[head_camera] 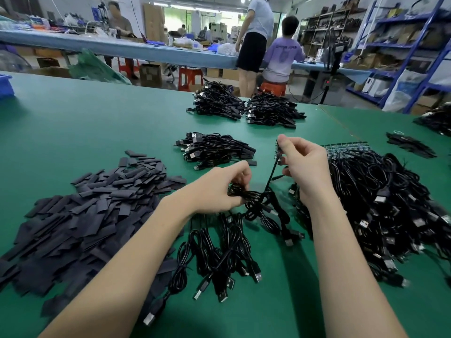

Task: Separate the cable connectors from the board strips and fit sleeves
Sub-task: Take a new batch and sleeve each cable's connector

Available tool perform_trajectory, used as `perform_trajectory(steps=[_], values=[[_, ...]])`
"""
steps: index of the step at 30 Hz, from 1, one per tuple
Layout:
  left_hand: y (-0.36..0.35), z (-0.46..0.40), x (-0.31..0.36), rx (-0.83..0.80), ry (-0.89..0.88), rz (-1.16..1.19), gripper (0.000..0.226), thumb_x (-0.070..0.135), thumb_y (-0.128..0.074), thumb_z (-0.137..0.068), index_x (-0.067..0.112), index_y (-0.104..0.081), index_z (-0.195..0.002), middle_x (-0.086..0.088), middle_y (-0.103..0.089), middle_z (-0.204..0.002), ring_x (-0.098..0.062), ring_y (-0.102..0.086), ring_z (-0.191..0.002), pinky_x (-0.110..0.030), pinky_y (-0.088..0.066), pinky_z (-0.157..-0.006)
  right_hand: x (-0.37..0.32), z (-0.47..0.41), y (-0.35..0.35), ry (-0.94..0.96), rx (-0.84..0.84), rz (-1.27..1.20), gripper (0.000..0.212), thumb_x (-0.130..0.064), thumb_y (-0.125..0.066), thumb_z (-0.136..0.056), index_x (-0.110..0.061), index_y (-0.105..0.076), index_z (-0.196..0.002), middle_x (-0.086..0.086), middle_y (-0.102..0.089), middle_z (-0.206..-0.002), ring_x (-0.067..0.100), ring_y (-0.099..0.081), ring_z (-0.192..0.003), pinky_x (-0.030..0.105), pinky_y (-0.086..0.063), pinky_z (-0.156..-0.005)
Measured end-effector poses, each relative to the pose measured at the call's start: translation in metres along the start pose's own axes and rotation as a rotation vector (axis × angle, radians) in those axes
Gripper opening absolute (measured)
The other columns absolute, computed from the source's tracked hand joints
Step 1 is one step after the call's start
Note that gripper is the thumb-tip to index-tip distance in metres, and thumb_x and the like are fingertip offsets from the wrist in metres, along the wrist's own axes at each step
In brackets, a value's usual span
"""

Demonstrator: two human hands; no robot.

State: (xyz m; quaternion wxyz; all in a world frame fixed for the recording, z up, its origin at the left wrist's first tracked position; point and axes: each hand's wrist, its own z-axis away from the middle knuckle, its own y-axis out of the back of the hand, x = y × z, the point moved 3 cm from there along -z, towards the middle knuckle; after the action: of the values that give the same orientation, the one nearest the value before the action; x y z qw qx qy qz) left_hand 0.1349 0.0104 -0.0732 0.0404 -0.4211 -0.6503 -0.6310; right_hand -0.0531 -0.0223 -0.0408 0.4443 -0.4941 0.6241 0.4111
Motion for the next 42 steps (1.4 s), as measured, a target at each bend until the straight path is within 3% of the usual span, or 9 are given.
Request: perform_trajectory(steps=[3,5,8,13,19,27,34,39,42], values=[[-0.004,0.0,0.002,0.019,0.014,0.019,0.03,0.012,-0.068,-0.088,0.027,-0.059,-0.111,0.012,-0.067,-0.105,-0.013,-0.064,-0.081,-0.032,-0.05,-0.086,0.004,0.001,-0.002,0.022,0.007,0.018,0.021,-0.036,-0.07,-0.096,-0.025,-0.072,-0.078,-0.017,-0.061,-0.061,0.001,-0.056,-0.056,0.018,-0.047,-0.05],[-0.004,-0.001,0.003,0.052,0.003,0.057,0.022,0.015,-0.067,-0.091,0.027,-0.068,-0.109,0.013,-0.07,-0.105,-0.003,-0.065,-0.095,-0.029,-0.049,-0.096,0.006,0.001,-0.002,0.035,-0.008,0.092,0.023,-0.036,-0.07,-0.096,-0.024,-0.072,-0.077,-0.017,-0.06,-0.06,0.003,-0.055,-0.056,0.021,-0.049,-0.051],[-0.002,-0.002,0.0,0.075,0.021,0.127,0.01,0.02,-0.067,-0.096,0.026,-0.071,-0.102,0.015,-0.071,-0.1,-0.002,-0.063,-0.097,-0.031,-0.05,-0.094,0.01,0.003,-0.005,0.016,-0.026,0.144,0.024,-0.035,-0.068,-0.097,-0.022,-0.07,-0.078,-0.014,-0.061,-0.059,0.008,-0.06,-0.058,0.023,-0.048,-0.051],[0.004,0.003,-0.002,0.029,-0.017,0.257,0.004,0.025,-0.065,-0.098,0.023,-0.067,-0.1,0.012,-0.067,-0.096,-0.008,-0.062,-0.098,-0.039,-0.054,-0.097,0.006,0.004,0.0,0.074,0.196,0.228,0.023,-0.04,-0.061,-0.101,-0.021,-0.067,-0.088,-0.008,-0.068,-0.076,0.01,-0.067,-0.058,0.019,-0.046,-0.055],[0.002,0.003,-0.006,0.042,-0.02,0.358,0.004,0.022,-0.067,-0.097,0.023,-0.068,-0.1,0.013,-0.067,-0.095,-0.011,-0.064,-0.1,-0.029,-0.052,-0.093,0.0,0.006,-0.005,-0.103,-0.106,0.071,0.016,-0.031,-0.051,-0.108,-0.017,-0.056,-0.101,-0.003,-0.078,-0.078,0.009,-0.055,-0.039,0.018,-0.036,-0.037],[0.003,0.003,-0.013,0.102,-0.006,0.43,0.008,0.016,-0.066,-0.097,0.023,-0.068,-0.102,0.006,-0.071,-0.099,-0.01,-0.067,-0.101,-0.03,-0.05,-0.098,-0.002,0.009,-0.012,-0.226,-0.119,-0.079,0.019,-0.029,-0.039,-0.112,-0.014,-0.048,-0.104,0.003,-0.077,-0.072,0.026,-0.075,-0.059,0.023,-0.053,-0.043],[0.006,0.008,-0.014,0.103,0.029,0.532,0.011,0.009,-0.064,-0.098,0.018,-0.067,-0.104,0.01,-0.072,-0.097,-0.002,-0.067,-0.094,-0.011,-0.047,-0.085,0.011,0.009,-0.013,-0.245,-0.17,0.131,0.019,-0.028,-0.041,-0.111,-0.012,-0.049,-0.105,0.002,-0.073,-0.062,0.012,-0.065,-0.044,0.02,-0.05,-0.042],[0.01,0.008,-0.017,0.201,0.076,0.728,0.015,0.016,-0.068,-0.093,0.018,-0.066,-0.109,0.002,-0.075,-0.107,-0.015,-0.07,-0.109,-0.029,-0.055,-0.098,0.018,0.011,0.002,-0.402,-0.386,0.221,0.021,-0.027,-0.044,-0.11,-0.009,-0.049,-0.102,-0.003,-0.067,-0.052,0.012,-0.065,-0.046,0.019,-0.048,-0.041],[0.01,0.009,-0.016,0.182,0.067,0.769,0.011,0.028,-0.071,-0.09,0.025,-0.069,-0.101,-0.002,-0.073,-0.108,-0.028,-0.065,-0.118,-0.049,-0.046,-0.11,0.012,0.012,0.006,-0.37,-0.366,0.276,0.02,-0.027,-0.043,-0.111,-0.009,-0.049,-0.103,-0.001,-0.072,-0.06,0.017,-0.069,-0.05,0.021,-0.05,-0.042]])
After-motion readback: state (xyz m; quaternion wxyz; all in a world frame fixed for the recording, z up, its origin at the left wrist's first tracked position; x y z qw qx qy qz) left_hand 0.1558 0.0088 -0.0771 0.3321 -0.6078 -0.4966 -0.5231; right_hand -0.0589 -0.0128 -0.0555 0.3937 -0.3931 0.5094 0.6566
